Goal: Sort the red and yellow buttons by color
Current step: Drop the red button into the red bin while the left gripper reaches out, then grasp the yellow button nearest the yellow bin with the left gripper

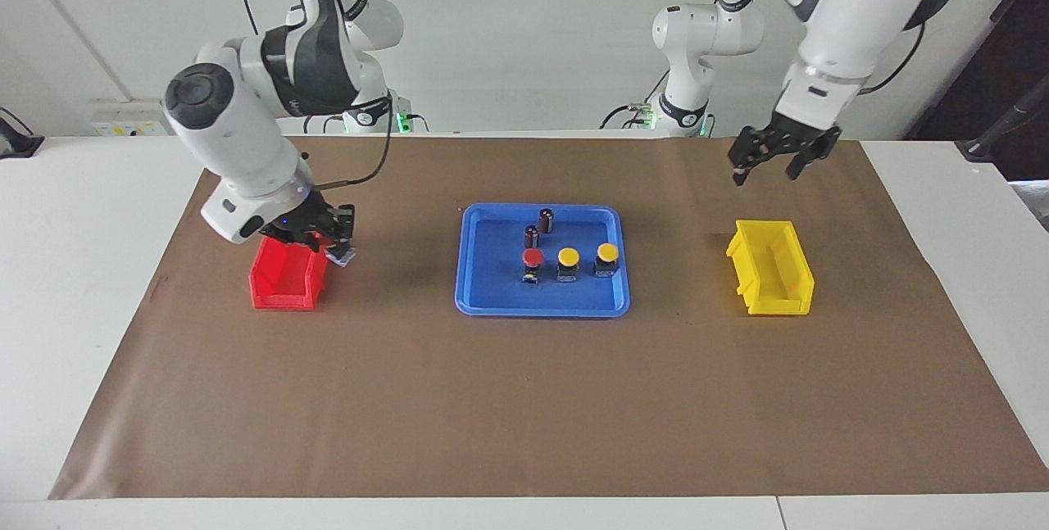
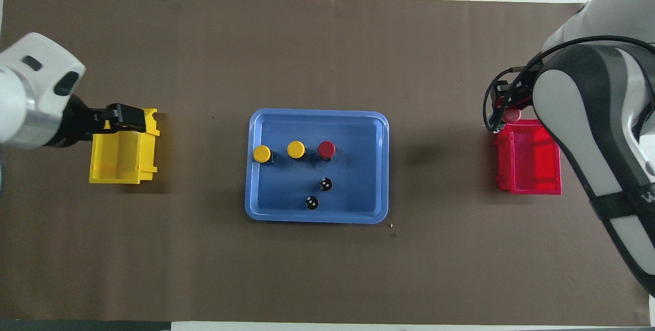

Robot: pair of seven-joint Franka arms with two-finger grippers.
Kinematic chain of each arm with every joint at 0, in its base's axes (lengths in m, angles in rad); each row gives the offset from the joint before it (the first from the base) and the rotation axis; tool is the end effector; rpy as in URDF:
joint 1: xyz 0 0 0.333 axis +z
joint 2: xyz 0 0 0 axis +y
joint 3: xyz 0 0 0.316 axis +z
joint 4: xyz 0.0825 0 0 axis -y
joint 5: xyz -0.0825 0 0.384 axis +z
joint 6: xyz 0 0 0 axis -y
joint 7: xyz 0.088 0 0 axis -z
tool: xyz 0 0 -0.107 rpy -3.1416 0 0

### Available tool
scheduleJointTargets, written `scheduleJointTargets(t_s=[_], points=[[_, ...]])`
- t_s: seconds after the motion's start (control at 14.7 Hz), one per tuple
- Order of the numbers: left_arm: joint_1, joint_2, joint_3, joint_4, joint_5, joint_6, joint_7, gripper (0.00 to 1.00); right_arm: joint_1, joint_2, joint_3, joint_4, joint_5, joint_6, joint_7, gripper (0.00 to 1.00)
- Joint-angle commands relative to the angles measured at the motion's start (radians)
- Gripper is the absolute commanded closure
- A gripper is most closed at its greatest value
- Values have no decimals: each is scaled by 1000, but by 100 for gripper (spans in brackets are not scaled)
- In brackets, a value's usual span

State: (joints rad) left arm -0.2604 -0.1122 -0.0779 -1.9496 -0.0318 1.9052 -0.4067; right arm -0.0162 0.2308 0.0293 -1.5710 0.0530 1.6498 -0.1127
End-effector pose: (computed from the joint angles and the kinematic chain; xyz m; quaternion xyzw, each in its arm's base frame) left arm 0.5024 -0.1808 0.5337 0.9986 0.0390 0.0275 0.0224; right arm 0.6160 0.0118 0.4953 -0.9950 -0.0584 0.0743 0.0333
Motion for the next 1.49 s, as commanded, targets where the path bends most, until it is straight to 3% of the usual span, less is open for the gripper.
scheduleJointTargets(t_s=[0.0, 0.27, 0.61, 1.15, 1.43], points=[[-130, 38, 9, -123, 13, 162, -144, 9, -59, -8, 11, -6, 7, -21, -114, 78], [-247, 150, 9, -137, 13, 267, -257, 17, -62, -63, 7, -142, -51, 50, -116, 78], [-250, 232, 9, -135, 13, 371, -268, 23, -82, -126, 7, -322, -98, 192, -147, 78], [-250, 243, 9, -146, 13, 390, -267, 29, -100, -220, 7, -607, -98, 462, -157, 77], [-252, 261, 9, -147, 13, 417, -268, 30, -136, -235, 7, -662, -98, 530, -211, 77]])
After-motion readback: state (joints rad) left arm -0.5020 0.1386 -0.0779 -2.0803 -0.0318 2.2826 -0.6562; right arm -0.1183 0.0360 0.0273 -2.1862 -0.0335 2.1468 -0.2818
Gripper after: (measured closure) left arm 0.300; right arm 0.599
